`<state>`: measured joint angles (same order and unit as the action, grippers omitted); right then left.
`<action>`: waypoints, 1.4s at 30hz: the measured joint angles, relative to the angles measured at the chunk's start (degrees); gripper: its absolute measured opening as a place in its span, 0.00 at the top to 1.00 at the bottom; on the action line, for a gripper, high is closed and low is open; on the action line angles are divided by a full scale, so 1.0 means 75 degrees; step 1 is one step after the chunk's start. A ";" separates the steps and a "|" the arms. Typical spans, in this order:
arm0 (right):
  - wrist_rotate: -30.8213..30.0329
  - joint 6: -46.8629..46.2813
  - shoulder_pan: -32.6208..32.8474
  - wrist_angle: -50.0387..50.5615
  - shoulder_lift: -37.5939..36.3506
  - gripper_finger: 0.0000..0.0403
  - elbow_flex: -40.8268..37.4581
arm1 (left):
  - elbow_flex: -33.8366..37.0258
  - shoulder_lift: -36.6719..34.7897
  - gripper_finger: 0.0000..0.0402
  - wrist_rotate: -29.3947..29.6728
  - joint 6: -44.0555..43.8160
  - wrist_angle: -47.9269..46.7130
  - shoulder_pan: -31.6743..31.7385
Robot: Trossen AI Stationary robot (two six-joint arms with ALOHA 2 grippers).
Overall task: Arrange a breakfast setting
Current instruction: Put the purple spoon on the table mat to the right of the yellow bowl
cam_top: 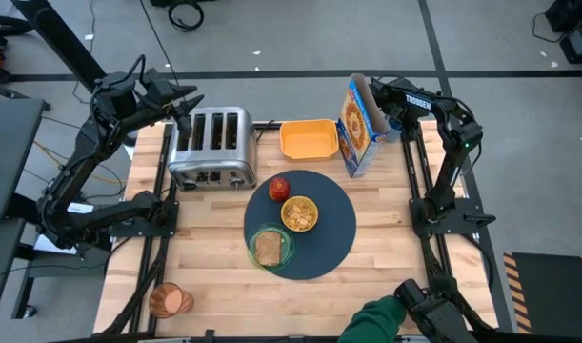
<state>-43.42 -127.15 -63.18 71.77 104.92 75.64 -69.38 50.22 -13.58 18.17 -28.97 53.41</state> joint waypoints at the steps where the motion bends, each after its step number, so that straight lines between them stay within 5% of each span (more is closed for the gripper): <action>1: 0.0000 0.0000 0.0003 0.0008 0.0000 0.63 0.0000 | 0.0000 0.0000 0.67 0.0003 0.0000 -0.0002 0.0000; 18: -0.0062 -0.0032 0.0364 0.0097 -0.0102 0.63 0.0000 | 0.0000 -0.0009 0.67 0.0003 0.0058 -0.0003 0.0000; 29: -0.0636 0.0060 0.0394 0.0421 -0.1180 0.63 0.0000 | 0.0000 -0.0009 0.67 -0.0032 0.0061 -0.0003 0.0000; 42: -0.1782 0.0300 0.1244 0.0506 -0.3244 0.64 0.0000 | 0.0000 -0.0009 0.67 -0.0998 -0.0138 0.0044 -0.0003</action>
<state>-56.78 -124.90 -53.85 75.56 80.59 75.64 -69.38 50.15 -21.07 17.14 -28.64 53.39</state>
